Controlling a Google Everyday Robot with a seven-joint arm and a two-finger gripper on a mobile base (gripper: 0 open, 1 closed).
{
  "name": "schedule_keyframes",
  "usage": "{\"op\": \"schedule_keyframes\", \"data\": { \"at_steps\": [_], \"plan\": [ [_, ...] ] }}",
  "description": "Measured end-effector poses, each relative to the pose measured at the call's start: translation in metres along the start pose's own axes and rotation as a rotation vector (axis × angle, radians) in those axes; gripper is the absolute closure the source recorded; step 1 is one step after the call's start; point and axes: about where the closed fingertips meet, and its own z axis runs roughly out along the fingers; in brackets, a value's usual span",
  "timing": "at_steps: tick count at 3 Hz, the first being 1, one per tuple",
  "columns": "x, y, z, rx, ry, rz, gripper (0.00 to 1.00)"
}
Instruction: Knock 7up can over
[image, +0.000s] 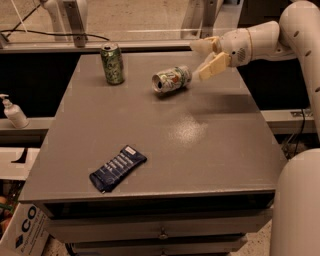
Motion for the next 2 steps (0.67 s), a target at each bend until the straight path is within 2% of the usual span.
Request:
{"op": "schedule_keyframes", "data": {
  "at_steps": [1, 2],
  "plan": [
    [-0.001, 0.020, 0.001, -0.040, 0.012, -0.016, 0.00],
    [0.009, 0.014, -0.010, -0.008, 0.013, -0.015, 0.00]
  ]
}}
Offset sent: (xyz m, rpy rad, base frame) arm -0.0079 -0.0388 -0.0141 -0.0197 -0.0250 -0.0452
